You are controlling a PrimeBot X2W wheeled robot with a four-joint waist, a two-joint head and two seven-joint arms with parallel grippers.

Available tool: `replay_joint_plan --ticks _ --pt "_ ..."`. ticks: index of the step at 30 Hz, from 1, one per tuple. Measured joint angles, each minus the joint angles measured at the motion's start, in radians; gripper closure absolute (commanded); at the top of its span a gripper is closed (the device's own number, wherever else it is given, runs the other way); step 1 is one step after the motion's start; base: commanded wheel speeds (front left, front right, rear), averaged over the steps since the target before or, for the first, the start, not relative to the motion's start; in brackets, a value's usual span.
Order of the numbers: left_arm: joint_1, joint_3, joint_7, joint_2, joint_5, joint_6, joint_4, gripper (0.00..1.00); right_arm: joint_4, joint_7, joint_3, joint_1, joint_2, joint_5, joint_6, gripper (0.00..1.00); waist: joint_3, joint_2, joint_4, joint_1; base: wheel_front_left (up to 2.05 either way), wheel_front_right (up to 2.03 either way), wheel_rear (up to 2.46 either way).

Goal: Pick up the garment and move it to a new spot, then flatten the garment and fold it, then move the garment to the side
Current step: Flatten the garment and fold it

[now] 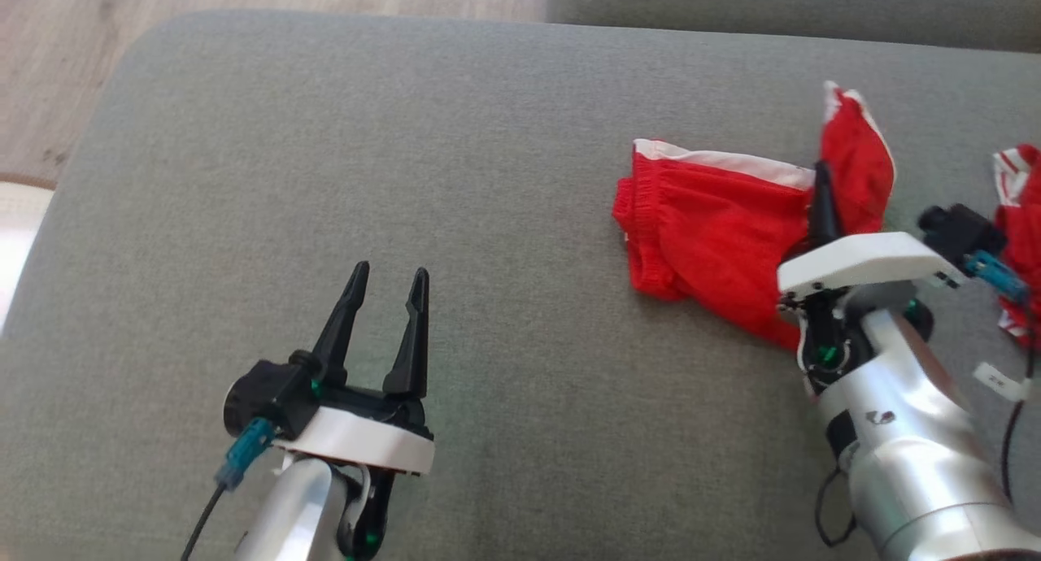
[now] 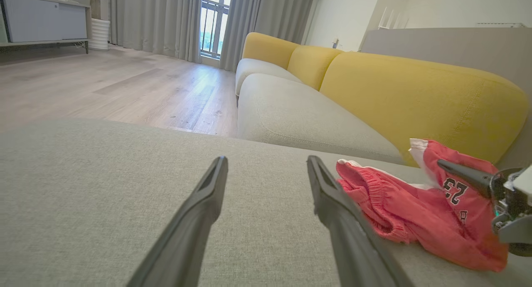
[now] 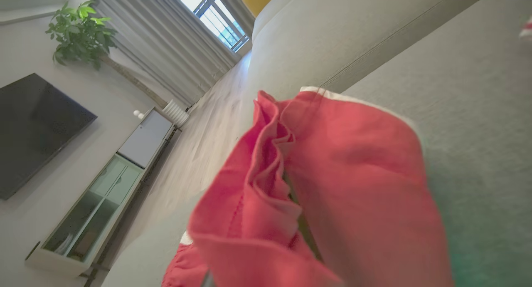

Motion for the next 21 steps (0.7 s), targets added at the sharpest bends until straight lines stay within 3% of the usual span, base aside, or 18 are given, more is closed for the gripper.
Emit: replay_joint_plan --ticks 21 --pt "0.002 -0.015 0.0 0.0 -0.009 0.0 0.013 0.0 -0.039 0.0 0.457 -0.018 -0.002 0.186 0.0 1.0 0.002 0.0 0.069 0.0001 0.0 0.0 0.0"
